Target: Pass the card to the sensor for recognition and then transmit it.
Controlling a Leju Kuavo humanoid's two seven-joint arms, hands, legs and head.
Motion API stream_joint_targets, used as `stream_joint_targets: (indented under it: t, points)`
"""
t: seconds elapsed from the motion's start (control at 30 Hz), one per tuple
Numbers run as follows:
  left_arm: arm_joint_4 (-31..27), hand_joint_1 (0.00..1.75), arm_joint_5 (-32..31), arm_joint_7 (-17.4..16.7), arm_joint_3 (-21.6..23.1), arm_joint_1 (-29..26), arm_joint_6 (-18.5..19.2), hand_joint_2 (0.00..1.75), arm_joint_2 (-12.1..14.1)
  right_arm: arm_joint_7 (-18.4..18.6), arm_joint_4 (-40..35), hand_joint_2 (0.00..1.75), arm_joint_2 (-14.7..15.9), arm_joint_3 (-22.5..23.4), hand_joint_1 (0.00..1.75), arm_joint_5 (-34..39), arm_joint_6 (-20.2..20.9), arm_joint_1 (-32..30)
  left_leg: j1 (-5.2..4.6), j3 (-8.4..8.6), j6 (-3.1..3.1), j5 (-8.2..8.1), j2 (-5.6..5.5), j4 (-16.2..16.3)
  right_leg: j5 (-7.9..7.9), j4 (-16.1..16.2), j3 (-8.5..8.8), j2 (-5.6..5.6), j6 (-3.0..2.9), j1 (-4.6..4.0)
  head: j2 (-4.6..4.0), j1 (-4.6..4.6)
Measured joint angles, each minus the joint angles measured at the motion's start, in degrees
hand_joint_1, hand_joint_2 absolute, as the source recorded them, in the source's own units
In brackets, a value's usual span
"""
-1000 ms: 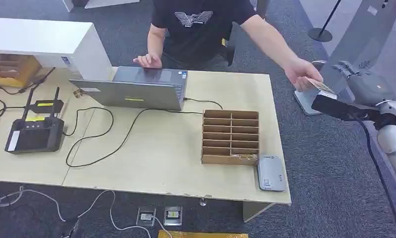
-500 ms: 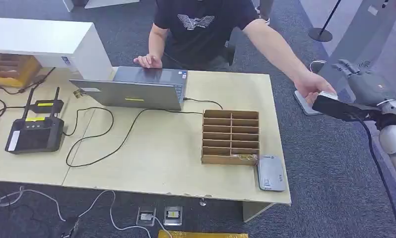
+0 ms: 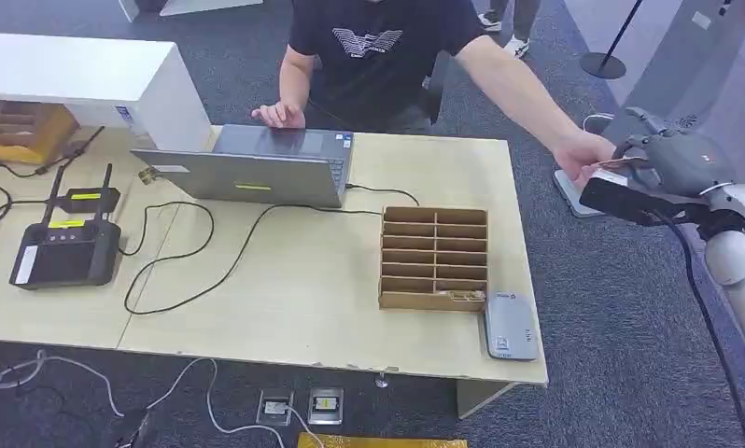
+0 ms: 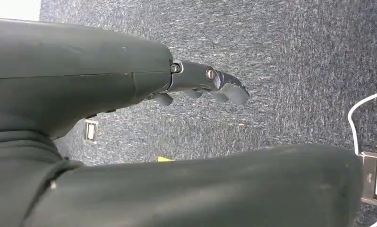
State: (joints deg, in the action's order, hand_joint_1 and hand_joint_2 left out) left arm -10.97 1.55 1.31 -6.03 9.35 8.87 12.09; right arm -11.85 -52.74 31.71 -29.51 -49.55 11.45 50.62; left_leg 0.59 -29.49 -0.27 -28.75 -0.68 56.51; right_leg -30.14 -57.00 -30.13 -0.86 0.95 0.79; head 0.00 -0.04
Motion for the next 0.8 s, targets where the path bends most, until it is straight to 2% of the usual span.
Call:
stream_joint_targets:
  t: [0.8]
  points:
    - [0.02,0.0,0.39,0.0,0.07,-0.06,-0.07,0.0,0.02,0.22,0.13,1.75,-0.9,-0.02,1.75,0.2,-0.04,-0.03,0.0,-0.01,0.0,0.0,-0.01,0.0,0.0,-0.01,0.0,-0.01,0.0,0.0,0.0,0.0]
